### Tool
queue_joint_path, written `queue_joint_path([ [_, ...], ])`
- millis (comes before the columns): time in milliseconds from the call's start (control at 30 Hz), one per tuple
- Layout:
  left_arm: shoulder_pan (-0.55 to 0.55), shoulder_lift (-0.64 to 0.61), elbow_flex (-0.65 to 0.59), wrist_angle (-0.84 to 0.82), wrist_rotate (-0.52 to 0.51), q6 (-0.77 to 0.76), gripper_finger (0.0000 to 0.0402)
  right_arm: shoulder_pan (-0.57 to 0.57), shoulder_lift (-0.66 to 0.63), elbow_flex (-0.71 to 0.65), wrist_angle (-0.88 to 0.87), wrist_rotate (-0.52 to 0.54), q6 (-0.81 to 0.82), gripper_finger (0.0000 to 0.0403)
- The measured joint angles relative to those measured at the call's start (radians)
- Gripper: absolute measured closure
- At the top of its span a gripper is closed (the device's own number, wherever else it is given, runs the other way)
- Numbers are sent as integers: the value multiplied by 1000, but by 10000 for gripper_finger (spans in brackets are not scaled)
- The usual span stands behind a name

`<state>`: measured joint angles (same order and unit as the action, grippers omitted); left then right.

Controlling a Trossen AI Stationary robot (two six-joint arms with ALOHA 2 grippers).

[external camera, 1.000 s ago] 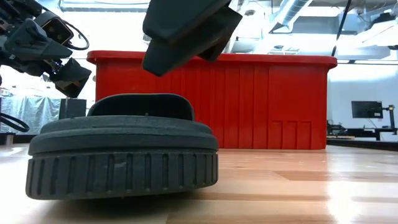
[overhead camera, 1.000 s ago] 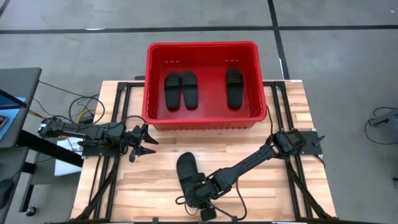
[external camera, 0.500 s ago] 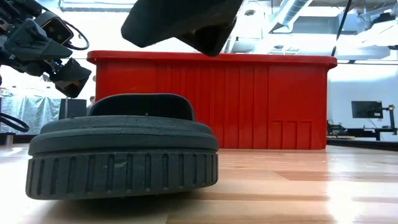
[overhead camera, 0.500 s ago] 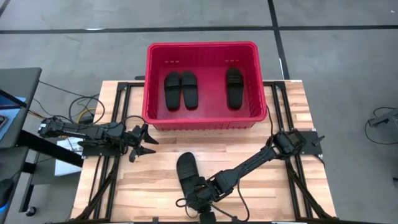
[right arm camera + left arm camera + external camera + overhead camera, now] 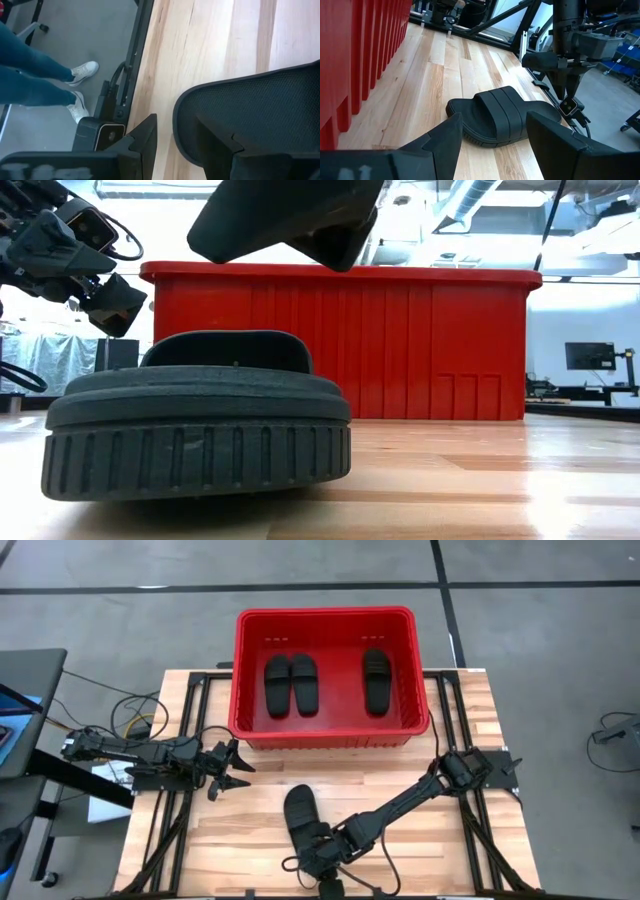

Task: Pick and place slides into bin
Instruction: Put the black slide into the red bin

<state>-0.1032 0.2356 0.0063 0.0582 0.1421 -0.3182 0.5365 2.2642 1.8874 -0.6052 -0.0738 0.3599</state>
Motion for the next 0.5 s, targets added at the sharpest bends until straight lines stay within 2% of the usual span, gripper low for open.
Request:
queue_joint_path([
  [300,0,0,0,0,0,0,191,-1,1,0,-15,0,9,285],
  [500,0,0,0,0,0,0,191,0,48,-1,-11,-11,56,285],
])
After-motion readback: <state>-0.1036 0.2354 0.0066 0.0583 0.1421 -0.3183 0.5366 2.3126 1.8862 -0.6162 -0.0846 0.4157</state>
